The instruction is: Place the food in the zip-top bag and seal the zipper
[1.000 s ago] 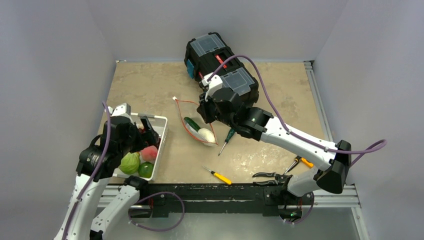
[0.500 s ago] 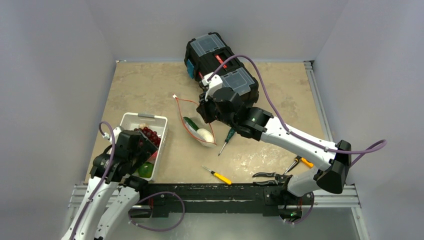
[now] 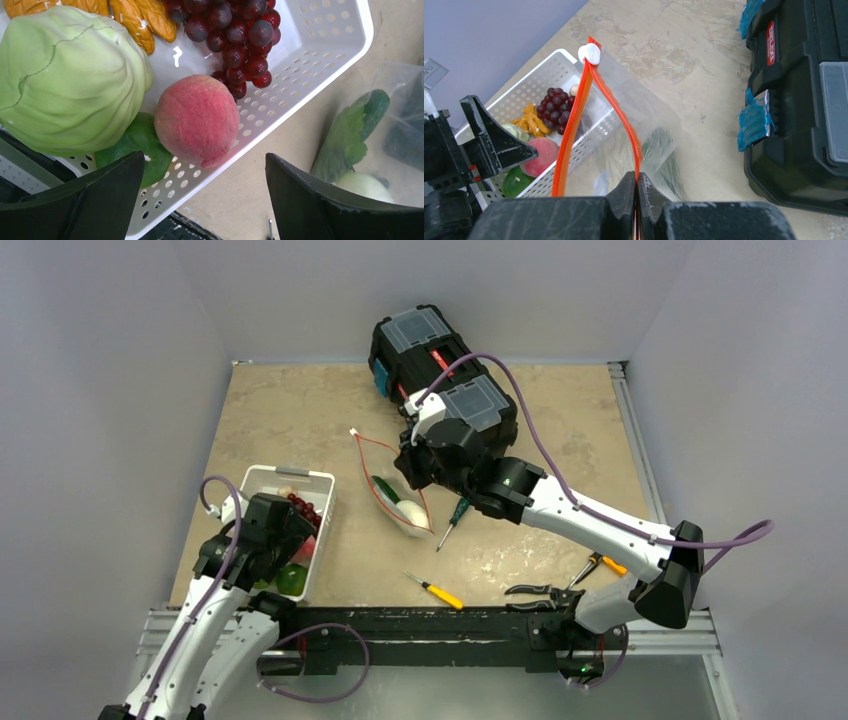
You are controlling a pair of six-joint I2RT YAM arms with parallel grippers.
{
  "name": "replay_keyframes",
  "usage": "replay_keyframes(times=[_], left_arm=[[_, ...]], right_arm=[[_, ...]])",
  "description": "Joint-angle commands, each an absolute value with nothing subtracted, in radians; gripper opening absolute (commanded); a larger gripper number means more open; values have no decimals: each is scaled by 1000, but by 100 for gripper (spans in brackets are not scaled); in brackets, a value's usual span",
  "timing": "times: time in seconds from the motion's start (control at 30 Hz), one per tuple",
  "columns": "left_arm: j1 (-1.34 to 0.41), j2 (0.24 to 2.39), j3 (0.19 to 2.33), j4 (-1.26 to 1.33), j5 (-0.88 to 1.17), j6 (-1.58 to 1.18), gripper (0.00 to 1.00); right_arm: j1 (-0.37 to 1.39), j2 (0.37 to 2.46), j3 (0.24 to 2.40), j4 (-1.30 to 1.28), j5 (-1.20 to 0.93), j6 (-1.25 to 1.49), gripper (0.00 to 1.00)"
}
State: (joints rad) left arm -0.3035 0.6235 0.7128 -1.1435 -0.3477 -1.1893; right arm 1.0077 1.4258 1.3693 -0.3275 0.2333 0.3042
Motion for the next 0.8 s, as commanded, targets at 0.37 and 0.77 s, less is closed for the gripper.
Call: replay_keyframes(times=[0.37,0.77], left_arm=[[-302,723,638,-1037,-397,-1276,87],[-302,734,614,-1046,-402,-1295,75]], right_arm=[[1009,1383,1370,-281,227,309,0],[1009,1367,1353,-273,215,318,0]])
